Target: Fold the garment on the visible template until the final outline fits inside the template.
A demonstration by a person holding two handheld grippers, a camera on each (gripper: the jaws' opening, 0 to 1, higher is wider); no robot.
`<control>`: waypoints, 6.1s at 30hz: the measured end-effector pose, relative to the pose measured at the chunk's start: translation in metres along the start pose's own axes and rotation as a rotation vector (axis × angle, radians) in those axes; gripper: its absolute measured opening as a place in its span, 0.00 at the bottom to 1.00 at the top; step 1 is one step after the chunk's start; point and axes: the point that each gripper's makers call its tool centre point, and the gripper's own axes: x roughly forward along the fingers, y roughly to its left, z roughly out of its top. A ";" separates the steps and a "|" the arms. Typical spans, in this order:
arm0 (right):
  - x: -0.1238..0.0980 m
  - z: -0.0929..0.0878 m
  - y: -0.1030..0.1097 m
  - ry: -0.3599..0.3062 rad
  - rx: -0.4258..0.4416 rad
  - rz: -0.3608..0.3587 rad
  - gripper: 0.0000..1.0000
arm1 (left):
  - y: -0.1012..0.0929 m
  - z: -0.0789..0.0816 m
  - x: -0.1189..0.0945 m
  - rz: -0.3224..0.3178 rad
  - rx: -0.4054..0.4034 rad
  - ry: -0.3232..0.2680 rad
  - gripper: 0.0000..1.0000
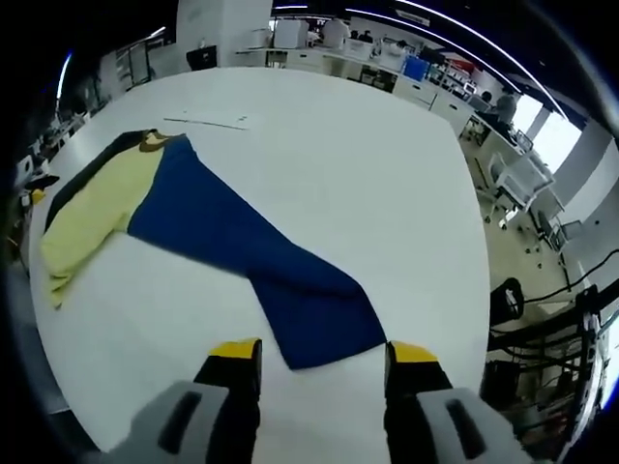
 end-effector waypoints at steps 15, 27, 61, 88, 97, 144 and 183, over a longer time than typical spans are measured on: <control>0.005 -0.009 0.036 0.044 -0.121 0.062 0.28 | 0.004 -0.005 -0.004 0.018 -0.014 0.005 0.47; 0.014 -0.014 0.031 0.048 -0.087 0.068 0.17 | 0.008 -0.009 -0.007 0.030 -0.023 0.010 0.47; -0.008 -0.028 0.001 0.056 -0.098 0.007 0.00 | 0.001 -0.015 -0.004 0.022 -0.045 0.006 0.46; 0.008 -0.046 -0.005 0.105 -0.071 0.016 0.00 | 0.002 -0.021 -0.005 0.033 -0.069 0.003 0.46; 0.008 -0.050 -0.003 0.125 -0.063 0.019 0.02 | 0.005 -0.024 -0.008 0.037 -0.077 0.002 0.46; -0.032 -0.010 0.055 -0.219 0.119 0.186 0.99 | -0.001 -0.011 -0.015 0.009 -0.051 -0.020 0.48; -0.119 0.006 0.195 -0.454 -0.022 0.272 0.94 | -0.030 -0.024 -0.023 -0.076 -0.030 -0.005 0.46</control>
